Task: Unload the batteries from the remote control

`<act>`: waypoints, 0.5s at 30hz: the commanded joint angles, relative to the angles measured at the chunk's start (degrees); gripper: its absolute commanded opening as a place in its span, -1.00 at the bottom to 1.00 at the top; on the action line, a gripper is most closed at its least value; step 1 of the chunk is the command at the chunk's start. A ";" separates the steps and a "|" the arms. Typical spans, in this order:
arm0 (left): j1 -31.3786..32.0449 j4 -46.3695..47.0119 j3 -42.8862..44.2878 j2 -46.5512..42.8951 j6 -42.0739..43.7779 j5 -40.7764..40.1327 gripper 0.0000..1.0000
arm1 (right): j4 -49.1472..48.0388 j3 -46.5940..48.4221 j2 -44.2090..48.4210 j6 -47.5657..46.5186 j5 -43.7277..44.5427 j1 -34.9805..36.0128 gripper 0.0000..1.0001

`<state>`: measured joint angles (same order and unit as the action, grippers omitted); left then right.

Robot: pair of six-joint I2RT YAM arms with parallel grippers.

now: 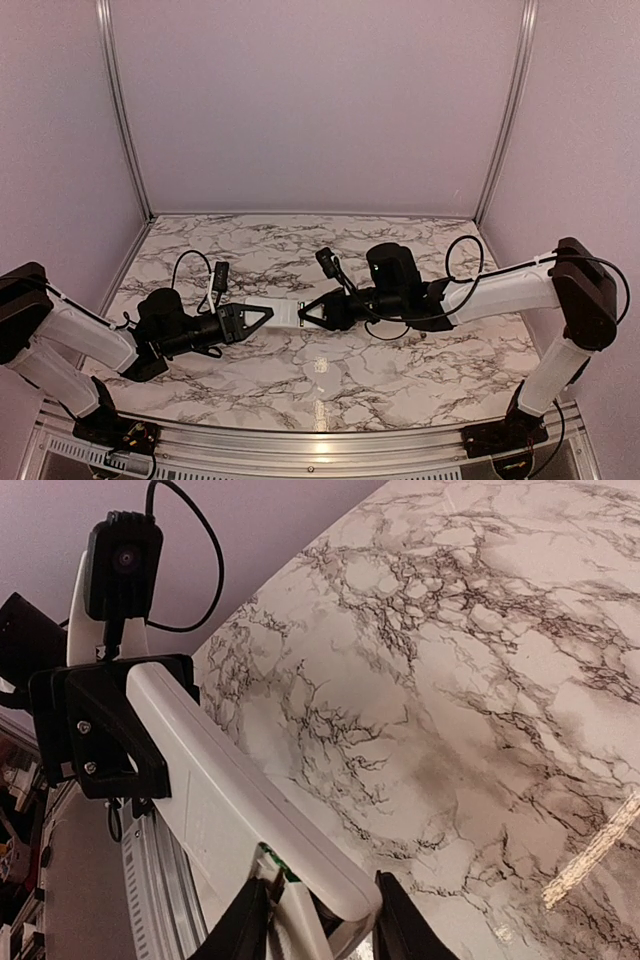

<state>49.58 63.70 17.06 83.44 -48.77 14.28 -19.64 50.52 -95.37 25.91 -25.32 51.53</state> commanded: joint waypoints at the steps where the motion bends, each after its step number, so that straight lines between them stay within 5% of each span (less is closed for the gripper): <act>1: 0.36 -1.10 0.17 -2.34 1.52 -2.25 -1.00 | 1.00 1.87 -1.52 -0.69 0.89 0.51 -0.33; 15: 0.35 -7.85 -0.87 -7.26 3.37 -9.42 -1.00 | 1.39 2.10 -1.64 -0.54 0.73 0.49 -0.33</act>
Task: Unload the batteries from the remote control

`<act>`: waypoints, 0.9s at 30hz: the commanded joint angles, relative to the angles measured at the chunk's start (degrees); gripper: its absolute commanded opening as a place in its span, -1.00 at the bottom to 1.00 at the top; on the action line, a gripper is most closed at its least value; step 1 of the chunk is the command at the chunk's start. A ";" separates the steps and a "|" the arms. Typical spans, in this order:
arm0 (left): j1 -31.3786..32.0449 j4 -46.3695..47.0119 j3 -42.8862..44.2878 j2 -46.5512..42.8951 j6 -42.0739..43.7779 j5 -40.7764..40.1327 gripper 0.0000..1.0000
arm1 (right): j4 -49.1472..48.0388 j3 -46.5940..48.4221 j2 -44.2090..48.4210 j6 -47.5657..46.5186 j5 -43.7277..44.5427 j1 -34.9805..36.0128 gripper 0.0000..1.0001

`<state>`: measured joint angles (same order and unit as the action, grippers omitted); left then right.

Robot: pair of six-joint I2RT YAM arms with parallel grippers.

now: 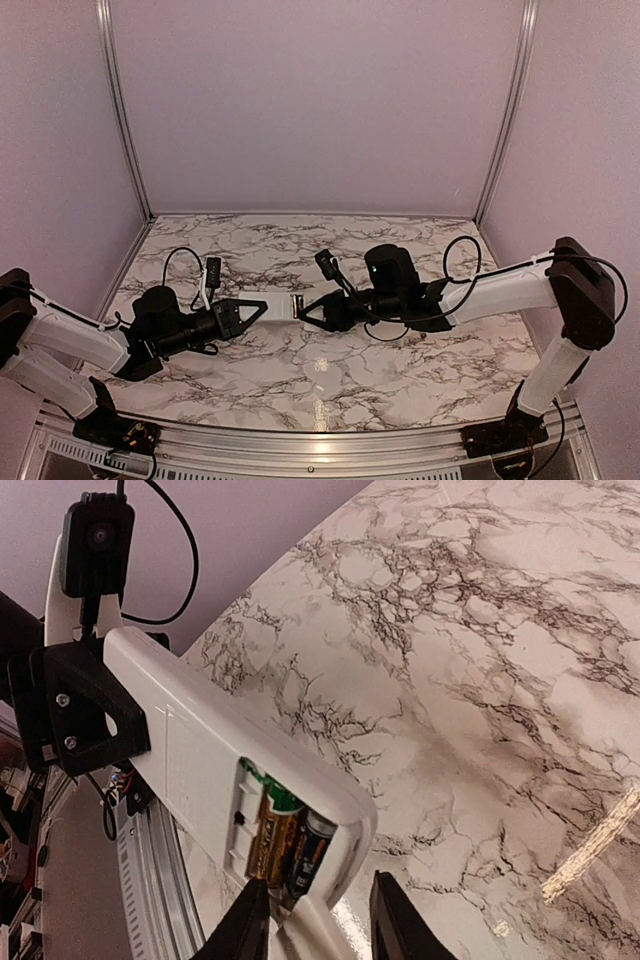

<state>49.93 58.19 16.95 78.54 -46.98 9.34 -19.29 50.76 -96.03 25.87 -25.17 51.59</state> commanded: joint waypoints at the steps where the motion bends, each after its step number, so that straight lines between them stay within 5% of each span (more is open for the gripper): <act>1: -0.01 -2.71 -0.78 -2.61 1.67 -4.99 -1.00 | 1.09 1.85 -1.12 -0.47 0.59 0.43 -0.33; 10: 0.01 -4.03 -0.56 -2.61 2.12 -6.36 -1.00 | 1.66 2.41 -1.99 -0.80 0.35 0.37 -0.74; 18: -0.01 -5.58 -0.10 -2.45 2.44 -7.50 -1.00 | 3.75 2.94 -1.27 -1.94 2.33 0.35 -0.69; 21: 0.06 -5.72 0.09 -2.43 2.53 -7.14 -1.00 | 5.02 3.09 -0.37 -2.78 3.21 0.35 -0.51; 27: -0.01 -4.79 0.06 -3.43 2.38 -3.94 -1.00 | 7.59 3.73 1.66 -4.84 3.02 0.35 0.16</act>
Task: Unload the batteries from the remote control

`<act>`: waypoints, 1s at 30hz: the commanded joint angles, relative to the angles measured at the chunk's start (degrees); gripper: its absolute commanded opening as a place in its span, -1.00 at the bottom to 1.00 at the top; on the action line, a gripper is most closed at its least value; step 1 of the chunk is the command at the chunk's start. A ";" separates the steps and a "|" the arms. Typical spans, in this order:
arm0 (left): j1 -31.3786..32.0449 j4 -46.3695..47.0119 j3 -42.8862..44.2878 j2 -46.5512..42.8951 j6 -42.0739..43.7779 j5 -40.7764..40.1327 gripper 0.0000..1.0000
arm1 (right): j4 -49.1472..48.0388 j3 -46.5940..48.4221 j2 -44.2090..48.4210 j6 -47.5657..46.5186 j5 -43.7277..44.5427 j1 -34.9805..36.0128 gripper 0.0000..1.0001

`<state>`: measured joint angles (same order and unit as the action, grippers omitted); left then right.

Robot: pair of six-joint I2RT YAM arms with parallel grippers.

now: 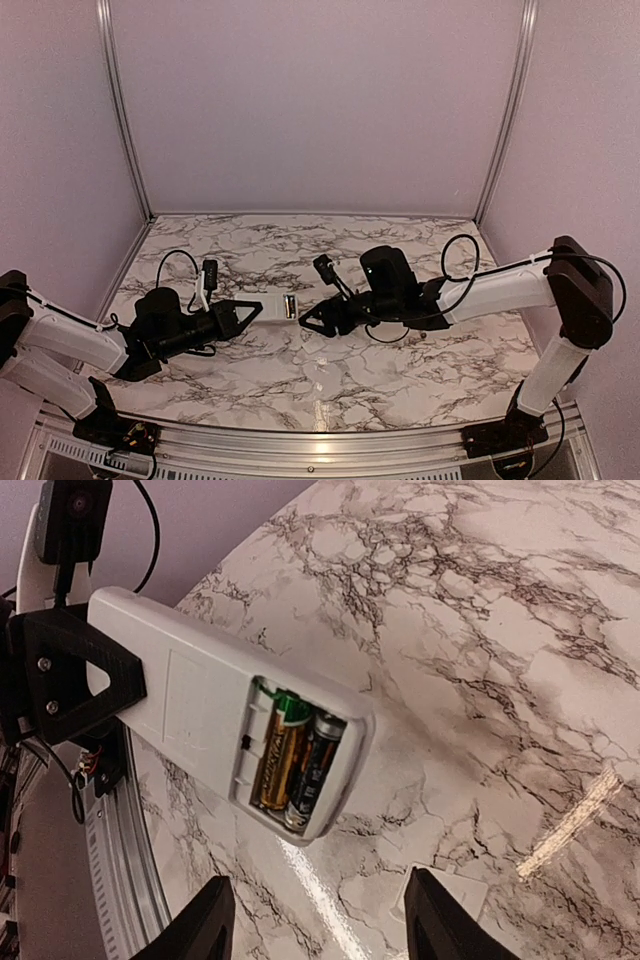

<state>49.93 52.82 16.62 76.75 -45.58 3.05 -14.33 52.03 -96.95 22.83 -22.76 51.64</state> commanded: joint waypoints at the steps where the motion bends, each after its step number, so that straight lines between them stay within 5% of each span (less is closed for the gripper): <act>1: 0.00 0.68 0.42 -1.83 0.83 2.99 -1.00 | 3.08 2.47 3.01 -2.16 0.63 0.31 0.21; 11: -0.01 5.64 0.66 1.99 -7.68 10.11 -1.00 | 8.68 3.12 9.46 -3.65 6.71 0.31 0.50; 20: 3.26 17.55 1.96 14.51 -18.22 11.58 -1.00 | 17.83 3.43 19.24 -5.17 27.34 0.31 0.75; 30: 9.63 31.67 6.96 33.23 -28.46 10.45 -1.00 | 20.61 3.55 22.75 -4.70 34.50 0.30 0.84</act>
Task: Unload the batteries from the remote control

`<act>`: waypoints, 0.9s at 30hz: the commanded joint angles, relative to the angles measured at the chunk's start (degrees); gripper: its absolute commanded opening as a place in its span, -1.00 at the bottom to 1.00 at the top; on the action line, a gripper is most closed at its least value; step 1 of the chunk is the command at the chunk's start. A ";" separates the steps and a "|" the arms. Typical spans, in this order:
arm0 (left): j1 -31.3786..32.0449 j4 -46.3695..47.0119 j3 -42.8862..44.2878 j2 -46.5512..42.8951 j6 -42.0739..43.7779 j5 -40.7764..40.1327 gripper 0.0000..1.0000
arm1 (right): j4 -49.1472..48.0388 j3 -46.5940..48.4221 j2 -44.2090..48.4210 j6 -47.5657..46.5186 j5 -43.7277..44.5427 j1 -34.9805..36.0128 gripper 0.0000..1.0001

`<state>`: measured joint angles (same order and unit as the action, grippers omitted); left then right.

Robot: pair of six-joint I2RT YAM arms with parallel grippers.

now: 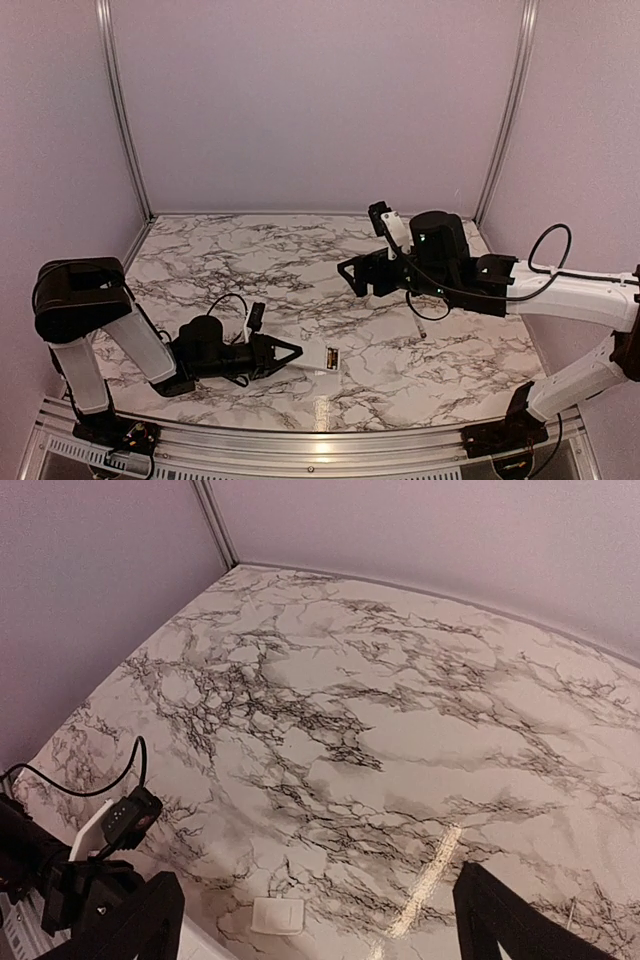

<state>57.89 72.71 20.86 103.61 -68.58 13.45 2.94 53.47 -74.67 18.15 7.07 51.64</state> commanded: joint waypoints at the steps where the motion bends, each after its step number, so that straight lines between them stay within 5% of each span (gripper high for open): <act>1: 1.96 13.06 3.30 7.85 -6.11 0.18 -1.00 | 3.44 2.22 0.37 -0.03 4.78 0.26 0.84; 13: 2.66 8.78 4.77 11.13 -6.82 -3.56 -1.00 | 3.54 2.04 0.32 -0.26 5.24 0.35 0.85; 22: 3.20 -4.77 5.41 5.04 -3.01 -7.68 -0.33 | 3.73 1.94 0.67 -0.42 5.24 0.35 0.85; 27: 3.20 -8.59 6.87 4.83 -1.94 -7.13 -0.29 | 3.72 1.95 0.76 -0.66 5.15 0.31 0.85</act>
<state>60.75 68.53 26.24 109.19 -72.71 7.07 5.23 53.49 -74.67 18.11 11.31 51.64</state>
